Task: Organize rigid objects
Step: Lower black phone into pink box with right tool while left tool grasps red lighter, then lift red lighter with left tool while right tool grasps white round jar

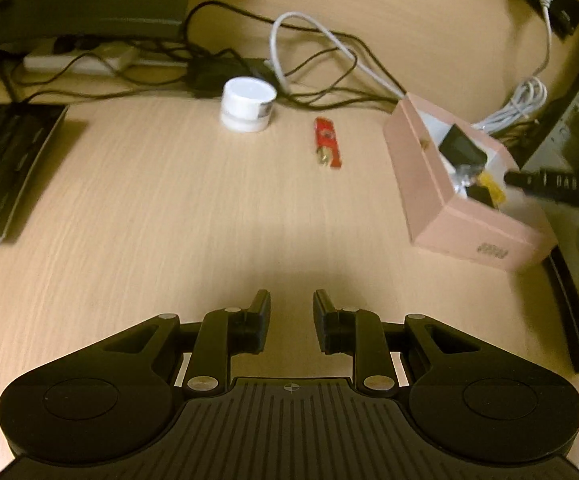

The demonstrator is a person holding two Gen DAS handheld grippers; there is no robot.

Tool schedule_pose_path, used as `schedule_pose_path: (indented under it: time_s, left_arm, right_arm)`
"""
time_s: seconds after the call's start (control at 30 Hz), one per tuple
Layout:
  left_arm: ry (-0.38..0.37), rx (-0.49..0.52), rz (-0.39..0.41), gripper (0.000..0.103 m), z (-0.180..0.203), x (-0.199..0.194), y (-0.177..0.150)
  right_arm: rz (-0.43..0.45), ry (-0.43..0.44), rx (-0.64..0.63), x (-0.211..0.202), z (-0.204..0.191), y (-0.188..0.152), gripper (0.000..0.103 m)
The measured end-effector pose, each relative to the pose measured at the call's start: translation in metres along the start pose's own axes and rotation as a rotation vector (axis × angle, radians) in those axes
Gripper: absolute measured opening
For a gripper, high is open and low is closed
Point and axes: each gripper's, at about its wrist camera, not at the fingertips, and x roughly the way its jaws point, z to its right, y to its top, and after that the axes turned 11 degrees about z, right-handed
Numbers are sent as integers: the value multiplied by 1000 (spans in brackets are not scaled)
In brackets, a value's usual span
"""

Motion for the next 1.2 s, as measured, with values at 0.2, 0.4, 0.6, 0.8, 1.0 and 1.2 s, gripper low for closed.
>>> schedule_pose_path:
  time_s: [0.2,0.4,0.6,0.8,1.0,1.2]
  left_arm:
    - [-55,90,36,26,32,47,48]
    - [-8,186,52,26,61,110,90]
    - [49,223,12,27,73,158,101]
    - [101,254,19,29,74,181,93]
    - [84,303,44,27,76,183,88]
    - [10,272,53,26,60,163,81]
  right_arm:
    - [31,19,-92,-30,-19,-17,39]
    - [19,21,-155,-65,-26,-36,39]
    - [-20,-7,-132,-88,-17,-52,39]
    - [-77,-41,-88,-92,-6,-67,39]
    - [-105,-50,-88,-94,-8,-76,40]
    - [-73,-26,-119,-94,-18,-67,40]
